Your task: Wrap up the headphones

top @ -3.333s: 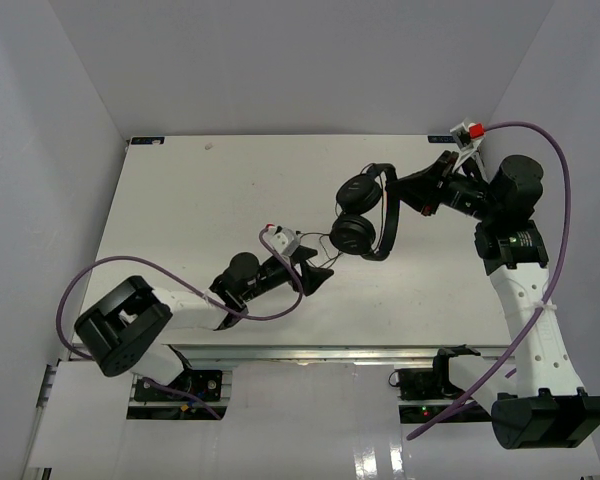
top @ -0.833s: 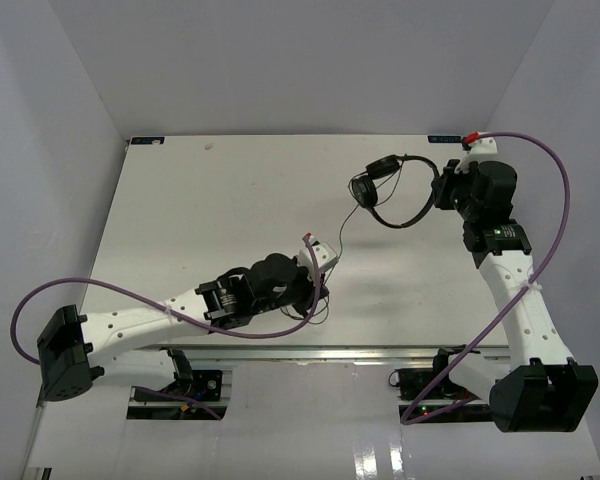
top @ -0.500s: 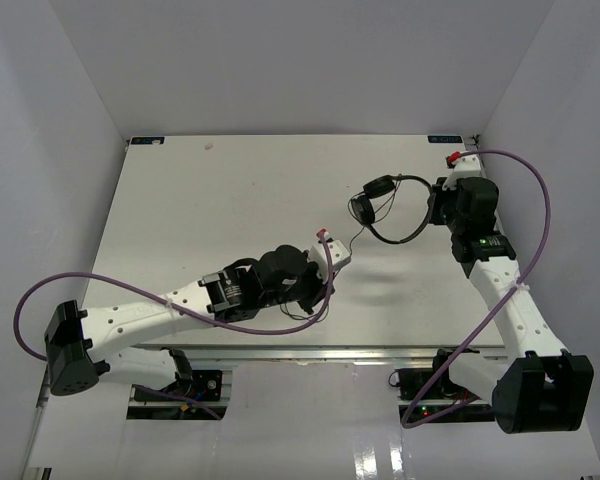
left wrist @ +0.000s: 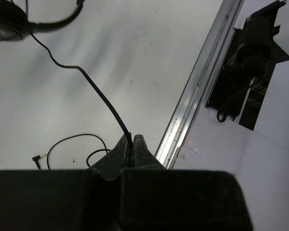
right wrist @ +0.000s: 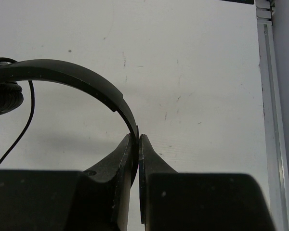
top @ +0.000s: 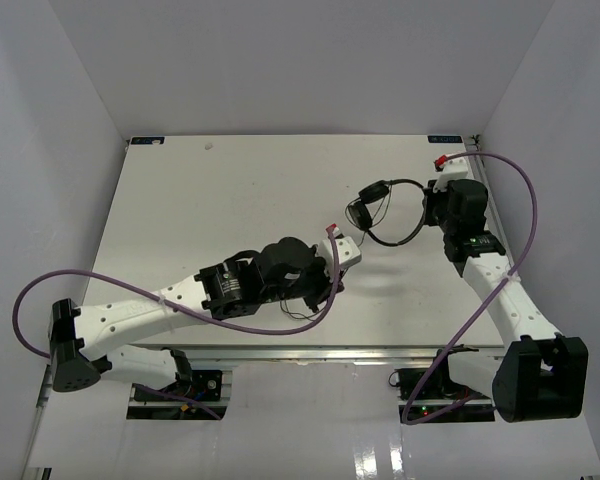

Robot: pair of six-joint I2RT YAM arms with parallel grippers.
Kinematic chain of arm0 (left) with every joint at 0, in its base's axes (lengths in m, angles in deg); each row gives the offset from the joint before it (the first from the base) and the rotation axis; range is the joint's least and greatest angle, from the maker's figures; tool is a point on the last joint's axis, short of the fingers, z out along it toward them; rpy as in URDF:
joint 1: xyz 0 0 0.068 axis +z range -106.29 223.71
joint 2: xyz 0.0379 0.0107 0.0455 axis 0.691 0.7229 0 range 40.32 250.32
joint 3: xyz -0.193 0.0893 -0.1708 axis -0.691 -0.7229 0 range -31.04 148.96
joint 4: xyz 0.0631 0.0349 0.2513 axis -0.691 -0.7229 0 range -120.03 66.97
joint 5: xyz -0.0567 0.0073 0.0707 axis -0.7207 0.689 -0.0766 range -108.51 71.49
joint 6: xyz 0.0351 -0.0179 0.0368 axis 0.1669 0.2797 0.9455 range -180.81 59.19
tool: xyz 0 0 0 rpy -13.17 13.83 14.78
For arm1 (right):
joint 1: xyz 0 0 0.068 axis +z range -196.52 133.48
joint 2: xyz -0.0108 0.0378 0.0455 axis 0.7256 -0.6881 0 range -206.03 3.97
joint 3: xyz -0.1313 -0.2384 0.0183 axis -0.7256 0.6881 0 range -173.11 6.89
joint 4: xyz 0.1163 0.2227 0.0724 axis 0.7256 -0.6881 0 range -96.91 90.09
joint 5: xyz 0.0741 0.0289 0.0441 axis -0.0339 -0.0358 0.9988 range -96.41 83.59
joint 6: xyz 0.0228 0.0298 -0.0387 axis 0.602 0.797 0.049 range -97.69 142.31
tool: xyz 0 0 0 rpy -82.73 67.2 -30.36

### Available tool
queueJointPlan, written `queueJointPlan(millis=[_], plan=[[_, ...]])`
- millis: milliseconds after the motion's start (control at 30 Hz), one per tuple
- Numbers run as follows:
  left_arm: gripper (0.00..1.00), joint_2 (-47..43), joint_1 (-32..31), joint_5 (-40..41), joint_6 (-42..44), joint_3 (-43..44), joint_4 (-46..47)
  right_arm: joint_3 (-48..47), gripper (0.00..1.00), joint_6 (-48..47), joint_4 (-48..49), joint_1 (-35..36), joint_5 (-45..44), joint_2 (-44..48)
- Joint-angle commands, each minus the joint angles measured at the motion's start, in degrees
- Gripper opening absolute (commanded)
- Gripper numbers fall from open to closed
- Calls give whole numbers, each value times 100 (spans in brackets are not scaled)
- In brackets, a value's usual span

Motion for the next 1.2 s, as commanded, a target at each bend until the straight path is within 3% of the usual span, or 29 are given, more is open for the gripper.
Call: queueJointPlan(millis=[0, 300, 567, 1167], plan=[[0, 67, -29, 208, 387, 598, -302, 202, 8, -548, 582, 99, 407, 165], [0, 625, 93, 451, 1110, 1110, -686, 534, 8, -1529, 458, 384, 1431, 675], [0, 838, 738, 276, 1379, 1521, -681, 778, 8, -1964, 51, 611, 2101, 1036], [0, 1275, 2051, -715, 1401, 1275, -240, 1042, 8, -1911, -540, 794, 3510, 1513]])
